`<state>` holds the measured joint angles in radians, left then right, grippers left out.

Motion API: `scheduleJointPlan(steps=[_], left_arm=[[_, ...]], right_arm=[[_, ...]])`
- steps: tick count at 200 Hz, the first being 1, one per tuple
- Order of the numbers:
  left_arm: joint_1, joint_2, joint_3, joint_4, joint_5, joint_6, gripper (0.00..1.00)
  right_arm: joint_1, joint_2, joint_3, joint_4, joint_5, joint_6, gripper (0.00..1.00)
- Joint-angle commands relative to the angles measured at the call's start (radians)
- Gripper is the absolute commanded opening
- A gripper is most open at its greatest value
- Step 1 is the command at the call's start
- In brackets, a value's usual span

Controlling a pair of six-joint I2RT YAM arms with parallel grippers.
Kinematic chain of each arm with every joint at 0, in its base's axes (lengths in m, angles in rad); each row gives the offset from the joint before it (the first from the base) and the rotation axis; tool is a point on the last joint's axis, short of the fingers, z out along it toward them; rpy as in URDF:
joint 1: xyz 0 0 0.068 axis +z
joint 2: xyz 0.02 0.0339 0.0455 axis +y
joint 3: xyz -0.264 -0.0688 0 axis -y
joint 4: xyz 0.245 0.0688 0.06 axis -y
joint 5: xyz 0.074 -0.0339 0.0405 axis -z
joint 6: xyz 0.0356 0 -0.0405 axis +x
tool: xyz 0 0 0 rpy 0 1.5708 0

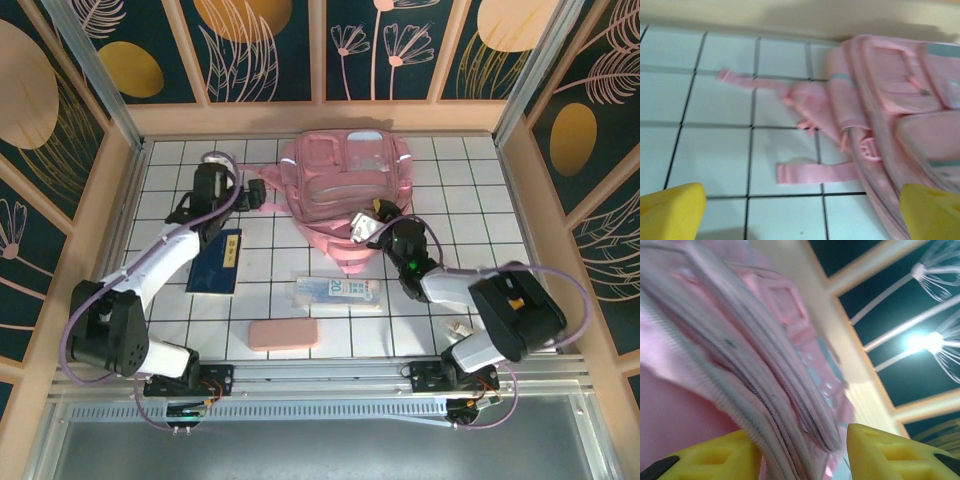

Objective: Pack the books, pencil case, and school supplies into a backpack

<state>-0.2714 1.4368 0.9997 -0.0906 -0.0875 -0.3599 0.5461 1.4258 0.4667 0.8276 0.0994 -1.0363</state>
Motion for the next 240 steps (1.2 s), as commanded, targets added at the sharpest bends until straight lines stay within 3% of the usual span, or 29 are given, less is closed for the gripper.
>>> scheduleJointPlan(steps=[1,14,33,56,73,86,99,116,142,160,195,219,240], left_arm=[[0.056,0.028,0.022,-0.279,0.017,-0.194,0.99],[0.084,0.008,0.014,-0.311,0.006,-0.208,0.99],[0.142,-0.011,0.008,-0.346,0.032,-0.215,0.99],[0.222,-0.008,-0.013,-0.363,0.135,-0.231,0.99],[0.274,-0.006,-0.021,-0.375,0.19,-0.252,0.99],[0.302,0.002,-0.021,-0.388,0.227,-0.241,0.98],[0.321,0.006,-0.021,-0.403,0.218,-0.229,0.97],[0.347,0.018,-0.021,-0.42,0.196,-0.202,0.97],[0.399,0.039,-0.091,-0.421,0.217,-0.184,0.94],[0.424,0.048,-0.141,-0.391,0.235,-0.199,0.89],[0.428,0.073,-0.177,-0.375,0.251,-0.188,0.83],[0.428,0.12,-0.185,-0.362,0.238,-0.144,0.81],[0.428,0.153,-0.192,-0.347,0.309,-0.131,0.79]], right_arm=[[0.007,-0.137,0.069,-0.346,-0.307,0.037,0.49],[-0.025,-0.187,0.127,-0.607,-0.443,-0.017,0.5],[-0.029,-0.208,0.229,-0.882,-0.531,-0.045,0.51],[-0.019,-0.211,0.309,-0.973,-0.604,0.036,0.52],[0.051,-0.207,0.328,-0.808,-0.608,0.281,0.53],[0.157,-0.185,0.325,-0.592,-0.463,0.563,0.53],[0.262,-0.127,0.361,-0.491,-0.35,0.788,0.52],[0.375,-0.002,0.466,-0.482,-0.168,1.085,0.49],[0.422,0.227,0.644,-0.552,-0.19,1.452,0.49],[0.425,0.375,0.758,-0.599,-0.253,1.577,0.48],[0.409,0.659,1.101,-0.849,-0.355,1.642,0.48],[0.38,0.824,1.283,-0.99,-0.405,1.842,0.47],[0.385,0.907,1.372,-1.081,-0.412,1.97,0.46]])
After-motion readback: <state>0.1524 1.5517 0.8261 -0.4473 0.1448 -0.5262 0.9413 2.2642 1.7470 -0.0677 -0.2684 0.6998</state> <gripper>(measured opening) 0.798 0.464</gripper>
